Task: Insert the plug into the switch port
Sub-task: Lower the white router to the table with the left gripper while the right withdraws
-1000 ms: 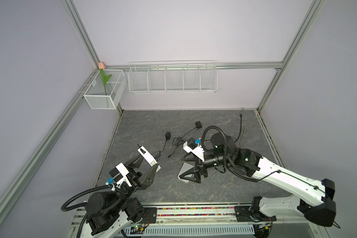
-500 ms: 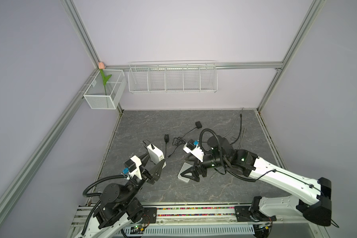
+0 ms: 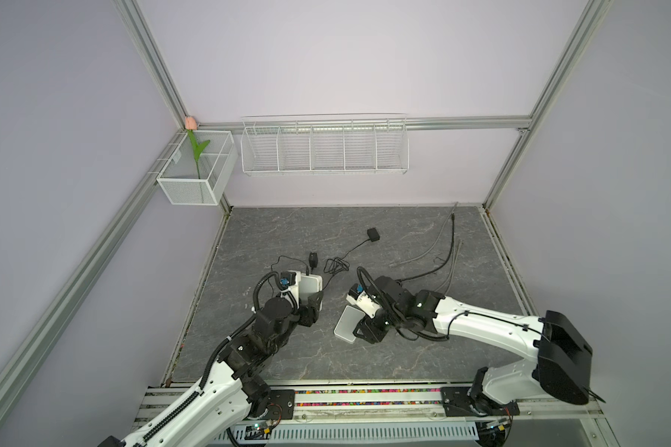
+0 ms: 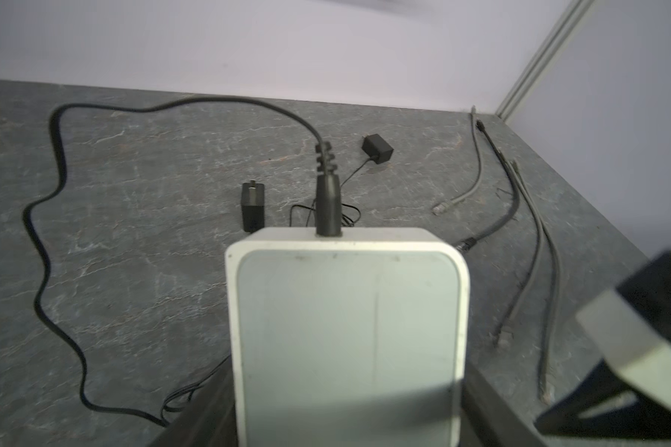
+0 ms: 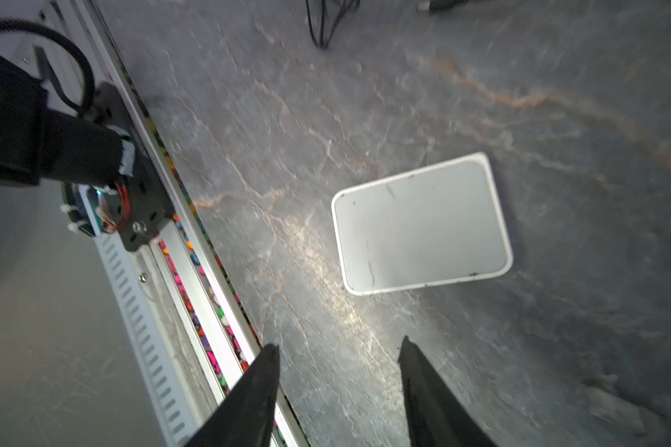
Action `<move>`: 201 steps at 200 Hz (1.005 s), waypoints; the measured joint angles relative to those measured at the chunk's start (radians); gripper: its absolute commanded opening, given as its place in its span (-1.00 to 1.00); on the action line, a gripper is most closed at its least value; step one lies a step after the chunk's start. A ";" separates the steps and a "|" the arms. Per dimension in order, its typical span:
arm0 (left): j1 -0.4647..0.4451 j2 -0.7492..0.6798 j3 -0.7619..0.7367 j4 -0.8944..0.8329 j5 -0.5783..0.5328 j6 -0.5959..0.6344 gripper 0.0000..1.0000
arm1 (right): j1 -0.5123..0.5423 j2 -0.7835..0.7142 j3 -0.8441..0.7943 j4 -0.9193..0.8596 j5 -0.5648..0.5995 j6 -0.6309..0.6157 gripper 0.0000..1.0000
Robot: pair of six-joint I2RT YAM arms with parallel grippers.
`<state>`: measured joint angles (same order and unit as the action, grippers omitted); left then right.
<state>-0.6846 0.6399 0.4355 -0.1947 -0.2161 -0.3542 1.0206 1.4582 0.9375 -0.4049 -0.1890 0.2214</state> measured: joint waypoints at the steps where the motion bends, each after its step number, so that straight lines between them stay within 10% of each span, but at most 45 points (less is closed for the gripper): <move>1: 0.004 0.002 0.000 0.000 0.002 -0.003 -1.00 | 0.005 0.003 -0.003 0.002 -0.002 0.000 0.00; 106: 0.141 0.217 0.000 -0.062 0.165 -0.161 -1.00 | 0.090 0.297 0.050 0.105 0.023 0.030 -0.17; 201: 0.141 0.196 0.000 -0.111 0.207 -0.161 -1.00 | -0.137 0.454 0.303 0.068 0.205 0.026 -0.17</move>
<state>-0.5434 0.8364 0.4355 -0.3054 -0.0093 -0.5152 0.8841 1.9121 1.2407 -0.3367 0.0162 0.2474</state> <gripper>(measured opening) 0.676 0.418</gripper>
